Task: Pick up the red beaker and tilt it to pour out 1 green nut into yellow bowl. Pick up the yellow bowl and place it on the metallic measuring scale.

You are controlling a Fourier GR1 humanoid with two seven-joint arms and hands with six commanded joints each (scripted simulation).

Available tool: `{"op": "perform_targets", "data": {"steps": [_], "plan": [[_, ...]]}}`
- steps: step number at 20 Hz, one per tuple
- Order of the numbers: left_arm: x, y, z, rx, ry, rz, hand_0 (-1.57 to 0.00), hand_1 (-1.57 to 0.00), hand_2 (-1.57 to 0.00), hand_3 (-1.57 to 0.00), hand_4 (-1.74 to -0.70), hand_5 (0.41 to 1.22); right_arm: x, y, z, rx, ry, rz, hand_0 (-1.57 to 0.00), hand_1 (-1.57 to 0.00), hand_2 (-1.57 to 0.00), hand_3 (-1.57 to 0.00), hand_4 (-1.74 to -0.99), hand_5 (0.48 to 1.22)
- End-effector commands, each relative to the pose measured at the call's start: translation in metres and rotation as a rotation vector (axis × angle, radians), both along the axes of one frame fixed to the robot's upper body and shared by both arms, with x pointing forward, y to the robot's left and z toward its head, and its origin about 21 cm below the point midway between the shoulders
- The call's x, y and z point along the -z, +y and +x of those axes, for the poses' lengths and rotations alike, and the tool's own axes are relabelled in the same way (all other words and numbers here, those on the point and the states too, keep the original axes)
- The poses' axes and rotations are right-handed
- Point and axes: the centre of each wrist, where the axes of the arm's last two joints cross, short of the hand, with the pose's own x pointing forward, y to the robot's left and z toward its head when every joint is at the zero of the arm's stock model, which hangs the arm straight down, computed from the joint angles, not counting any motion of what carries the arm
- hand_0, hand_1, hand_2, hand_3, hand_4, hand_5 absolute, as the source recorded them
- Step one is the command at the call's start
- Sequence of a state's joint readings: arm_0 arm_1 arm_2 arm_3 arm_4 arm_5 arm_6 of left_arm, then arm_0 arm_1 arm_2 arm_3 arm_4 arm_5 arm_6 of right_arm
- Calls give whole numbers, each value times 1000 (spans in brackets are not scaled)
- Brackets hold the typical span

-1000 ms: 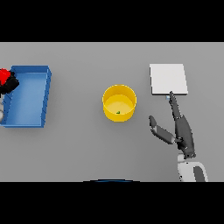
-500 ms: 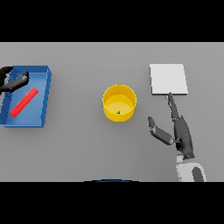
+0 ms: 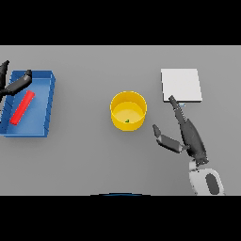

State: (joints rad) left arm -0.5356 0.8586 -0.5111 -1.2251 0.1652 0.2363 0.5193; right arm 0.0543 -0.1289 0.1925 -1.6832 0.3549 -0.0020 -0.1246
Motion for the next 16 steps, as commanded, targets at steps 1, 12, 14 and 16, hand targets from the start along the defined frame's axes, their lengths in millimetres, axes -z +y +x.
{"op": "perform_targets", "data": {"steps": [1, 12, 14, 16], "plan": [[2, 0, -1, -1, 0, 3, -20, -16, -16, -15, -779, 693, -5, 0, 4, -23, -4, -46, 1, 1, 1, 1, -1202, 709], [3, -3, -1, 10, 5, -8, -1, 0, 0, 0, -794, 719, -49, 23, 64, -379, -85, -692, 1, 1, 1, 1, -1270, 664], [4, -5, 3, 14, 2, -5, 0, 0, 0, 0, -797, 722, -55, 33, 72, -437, -91, -739, 1, 1, 1, 1, -1271, 658], [3, -7, 3, 16, 13, 1, 0, 0, 0, 0, -798, 723, -52, 41, 78, -482, -72, -788, 1, 1, 1, 1, -1274, 656]]}}
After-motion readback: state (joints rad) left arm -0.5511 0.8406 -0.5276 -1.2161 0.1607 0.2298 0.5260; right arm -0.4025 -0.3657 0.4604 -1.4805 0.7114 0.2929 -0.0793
